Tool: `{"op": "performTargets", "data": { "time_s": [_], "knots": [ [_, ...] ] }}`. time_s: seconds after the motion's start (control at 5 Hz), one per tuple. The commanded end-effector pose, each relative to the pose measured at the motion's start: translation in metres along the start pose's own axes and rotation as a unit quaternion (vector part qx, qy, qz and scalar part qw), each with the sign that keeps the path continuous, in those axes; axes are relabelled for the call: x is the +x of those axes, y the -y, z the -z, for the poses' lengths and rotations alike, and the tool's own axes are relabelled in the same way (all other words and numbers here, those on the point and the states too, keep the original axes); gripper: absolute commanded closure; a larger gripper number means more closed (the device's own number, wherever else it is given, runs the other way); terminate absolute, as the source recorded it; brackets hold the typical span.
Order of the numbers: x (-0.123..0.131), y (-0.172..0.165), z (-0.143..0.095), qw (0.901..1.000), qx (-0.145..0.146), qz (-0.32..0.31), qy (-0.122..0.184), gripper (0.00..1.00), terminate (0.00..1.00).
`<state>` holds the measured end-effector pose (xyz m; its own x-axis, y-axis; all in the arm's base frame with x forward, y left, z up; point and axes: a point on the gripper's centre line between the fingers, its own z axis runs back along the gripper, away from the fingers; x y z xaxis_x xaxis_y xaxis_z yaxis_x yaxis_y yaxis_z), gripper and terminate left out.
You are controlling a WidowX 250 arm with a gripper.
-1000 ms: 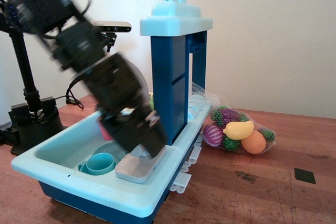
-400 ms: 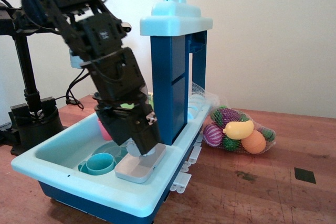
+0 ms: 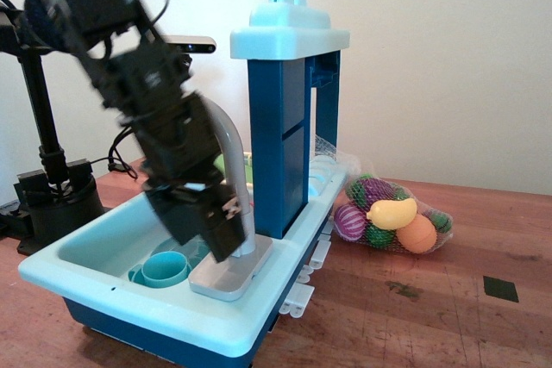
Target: Turn lever vertical to front
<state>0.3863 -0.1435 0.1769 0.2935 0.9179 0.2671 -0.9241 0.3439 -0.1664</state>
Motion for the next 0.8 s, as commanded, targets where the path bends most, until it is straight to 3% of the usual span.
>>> {"op": "performTargets", "data": {
  "time_s": [0.0, 0.4, 0.6],
  "knots": [
    [0.010, -0.026, -0.017, 0.9977, -0.031, -0.057, 0.021, 0.00, 0.00],
    [0.012, -0.025, 0.007, 0.9971, -0.027, -0.070, 0.011, 0.00, 0.00],
    [0.017, -0.013, 0.002, 0.9956, -0.041, -0.081, 0.023, 0.00, 0.00]
  ]
}}
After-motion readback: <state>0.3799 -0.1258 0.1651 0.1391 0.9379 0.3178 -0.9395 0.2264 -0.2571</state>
